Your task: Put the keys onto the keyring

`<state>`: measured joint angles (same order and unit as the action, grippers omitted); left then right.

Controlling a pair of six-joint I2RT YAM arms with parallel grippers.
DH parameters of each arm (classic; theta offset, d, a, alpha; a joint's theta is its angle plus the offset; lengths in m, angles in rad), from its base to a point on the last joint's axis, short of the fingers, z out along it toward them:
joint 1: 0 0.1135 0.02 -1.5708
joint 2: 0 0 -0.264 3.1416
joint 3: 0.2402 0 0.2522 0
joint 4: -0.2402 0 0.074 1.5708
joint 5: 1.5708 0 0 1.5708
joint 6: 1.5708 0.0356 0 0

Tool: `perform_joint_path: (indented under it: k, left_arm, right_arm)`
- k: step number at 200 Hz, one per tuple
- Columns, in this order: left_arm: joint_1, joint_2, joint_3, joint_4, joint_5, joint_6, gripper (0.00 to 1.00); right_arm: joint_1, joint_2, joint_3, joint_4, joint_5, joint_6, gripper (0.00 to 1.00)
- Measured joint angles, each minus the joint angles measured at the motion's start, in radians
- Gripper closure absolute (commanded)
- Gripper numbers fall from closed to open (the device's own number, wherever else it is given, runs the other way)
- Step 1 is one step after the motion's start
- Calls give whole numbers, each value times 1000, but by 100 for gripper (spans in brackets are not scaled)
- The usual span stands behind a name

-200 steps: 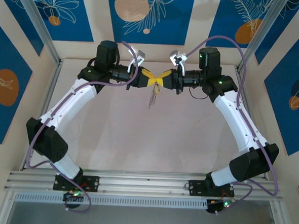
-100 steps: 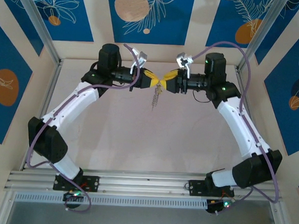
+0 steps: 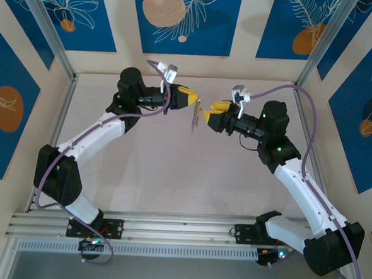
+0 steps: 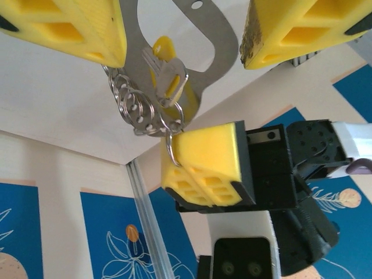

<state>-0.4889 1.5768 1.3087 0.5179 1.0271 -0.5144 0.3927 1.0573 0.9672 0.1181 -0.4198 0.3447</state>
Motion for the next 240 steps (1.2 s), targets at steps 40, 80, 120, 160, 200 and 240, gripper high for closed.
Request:
perform_joint_path:
  k: [40, 80, 120, 160, 200, 240]
  left_arm:
    - [-11, -13, -10, 62, -12, -43, 100]
    - [-22, -13, -10, 74, -15, -56, 100]
    - [-25, -13, -10, 74, -19, -56, 100]
    - [-26, -13, -10, 74, -55, -57, 100]
    - [-27, -13, -13, 101, -67, -69, 100]
    - [-28, -14, -31, 136, -83, -88, 100]
  right_arm:
    - [51, 14, -5, 32, 89, -3, 44]
    - [53, 67, -4, 48, 125, -5, 45]
    - [60, 109, 11, 54, 130, -21, 63]
    - [72, 111, 18, 50, 107, -59, 100]
    - [86, 96, 21, 25, 99, -80, 100]
    - [113, 92, 24, 13, 102, -84, 100]
